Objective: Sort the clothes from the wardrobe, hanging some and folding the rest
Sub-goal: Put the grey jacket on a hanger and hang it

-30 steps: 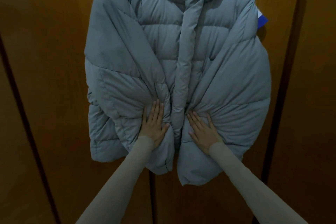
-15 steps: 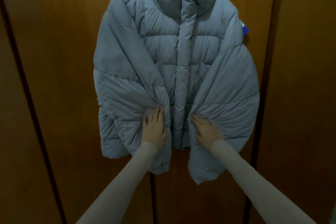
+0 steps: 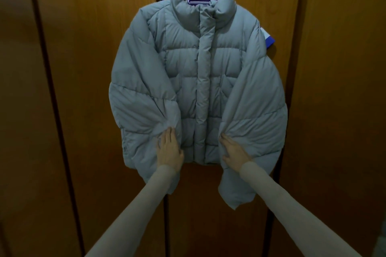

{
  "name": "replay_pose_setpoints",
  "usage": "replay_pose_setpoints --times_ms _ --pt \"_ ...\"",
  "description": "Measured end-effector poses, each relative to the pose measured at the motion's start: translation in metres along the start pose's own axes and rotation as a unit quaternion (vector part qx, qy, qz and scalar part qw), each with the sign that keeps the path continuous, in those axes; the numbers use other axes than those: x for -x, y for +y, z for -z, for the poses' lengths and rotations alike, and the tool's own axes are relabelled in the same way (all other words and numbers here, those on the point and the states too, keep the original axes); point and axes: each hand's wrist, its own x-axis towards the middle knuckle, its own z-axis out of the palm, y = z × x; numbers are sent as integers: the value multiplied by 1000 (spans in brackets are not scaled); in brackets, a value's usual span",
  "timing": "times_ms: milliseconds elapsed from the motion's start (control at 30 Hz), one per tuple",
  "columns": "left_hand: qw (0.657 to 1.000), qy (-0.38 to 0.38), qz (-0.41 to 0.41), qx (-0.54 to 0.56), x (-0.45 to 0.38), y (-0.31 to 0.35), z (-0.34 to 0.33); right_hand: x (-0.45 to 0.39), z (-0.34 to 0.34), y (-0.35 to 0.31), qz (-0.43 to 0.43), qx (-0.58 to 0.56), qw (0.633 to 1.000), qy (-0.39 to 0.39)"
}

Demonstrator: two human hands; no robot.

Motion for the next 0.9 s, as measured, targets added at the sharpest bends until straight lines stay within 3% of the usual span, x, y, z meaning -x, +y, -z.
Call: replay_pose_setpoints --times_ms 233,333,500,733,900 --pt "1000 4 -4 -17 29 11 -6 14 0 0 16 15 998 63" --pt "1000 -1 -24 7 41 11 -13 23 -13 0 22 -11 998 54" --pt "996 -29 -56 65 73 6 -35 53 -56 3 -18 -75 997 -22" --pt "978 -183 -20 99 130 -18 -90 111 -144 21 -104 -112 972 -181" --pt "962 -260 14 80 175 -36 -148 142 -207 44 -140 -130 950 -246"
